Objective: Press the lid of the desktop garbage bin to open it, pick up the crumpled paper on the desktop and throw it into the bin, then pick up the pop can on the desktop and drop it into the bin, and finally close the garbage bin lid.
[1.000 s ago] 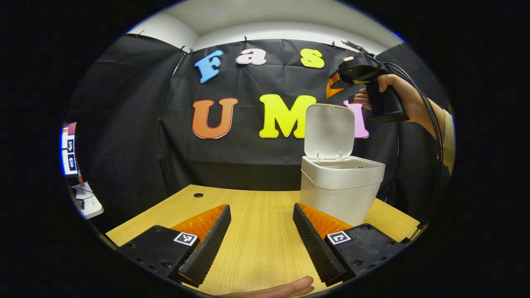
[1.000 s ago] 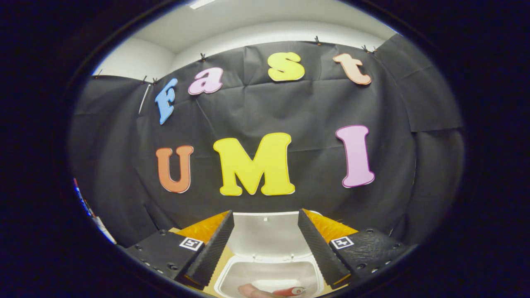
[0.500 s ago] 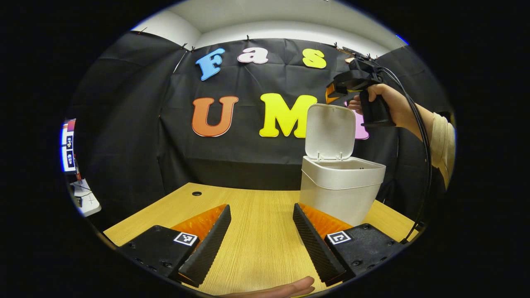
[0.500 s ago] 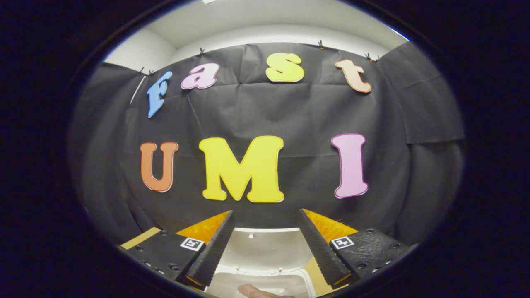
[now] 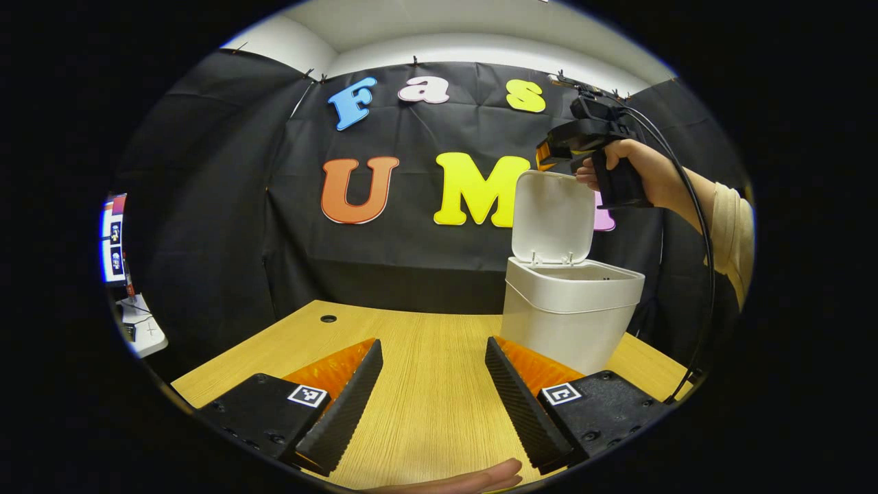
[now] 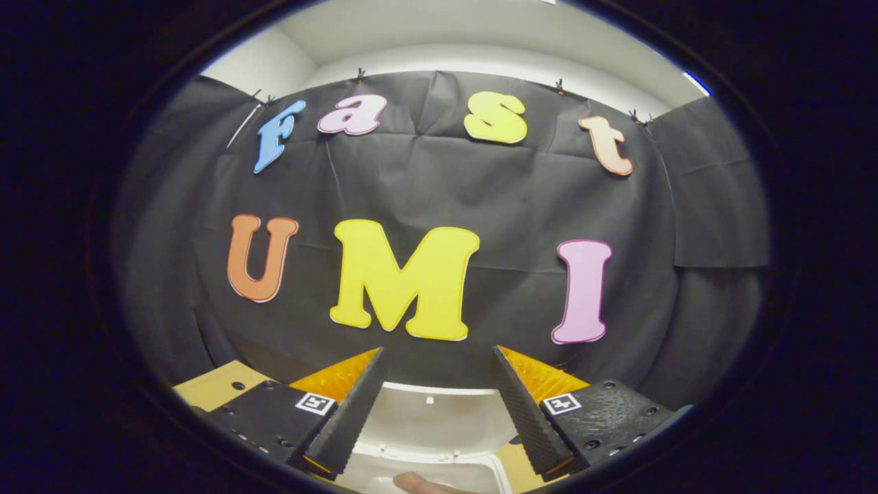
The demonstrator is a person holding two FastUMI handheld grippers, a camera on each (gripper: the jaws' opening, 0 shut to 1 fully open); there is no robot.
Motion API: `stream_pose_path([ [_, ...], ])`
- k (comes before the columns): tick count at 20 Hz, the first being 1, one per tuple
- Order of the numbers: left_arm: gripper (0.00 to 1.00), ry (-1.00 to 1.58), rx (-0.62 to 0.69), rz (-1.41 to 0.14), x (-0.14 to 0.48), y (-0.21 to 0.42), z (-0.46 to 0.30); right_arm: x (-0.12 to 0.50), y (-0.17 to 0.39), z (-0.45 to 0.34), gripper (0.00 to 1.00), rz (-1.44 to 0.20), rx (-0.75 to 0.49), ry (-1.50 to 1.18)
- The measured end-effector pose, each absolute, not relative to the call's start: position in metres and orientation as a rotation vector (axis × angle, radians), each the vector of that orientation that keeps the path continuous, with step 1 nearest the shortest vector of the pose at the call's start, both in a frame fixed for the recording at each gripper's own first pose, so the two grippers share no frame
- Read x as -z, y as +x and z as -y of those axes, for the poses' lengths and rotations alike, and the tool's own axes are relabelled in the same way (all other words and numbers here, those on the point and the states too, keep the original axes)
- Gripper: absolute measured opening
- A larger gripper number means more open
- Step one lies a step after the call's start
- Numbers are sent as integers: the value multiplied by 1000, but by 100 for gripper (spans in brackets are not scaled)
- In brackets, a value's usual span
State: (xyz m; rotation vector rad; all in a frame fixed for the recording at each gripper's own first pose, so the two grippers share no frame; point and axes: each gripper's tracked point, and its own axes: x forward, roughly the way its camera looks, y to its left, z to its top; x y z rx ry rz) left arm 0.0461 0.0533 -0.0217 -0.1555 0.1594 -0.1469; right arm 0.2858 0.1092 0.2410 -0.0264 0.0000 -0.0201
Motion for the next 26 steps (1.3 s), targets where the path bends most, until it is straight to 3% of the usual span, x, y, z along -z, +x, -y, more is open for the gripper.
stream_pose_path([
  [9, 98, -183, 147, -147, 17, 45, -59, -230, 267, -103, 95, -124, -80, 72],
  [15, 97, -182, 153, -150, 18, 45, -58, -190, 253, -85, 96, -295, -22, -70],
  [26, 98, -172, 151, -164, 24, 49, -57, -159, 231, -81, 95, -436, -64, 73],
])
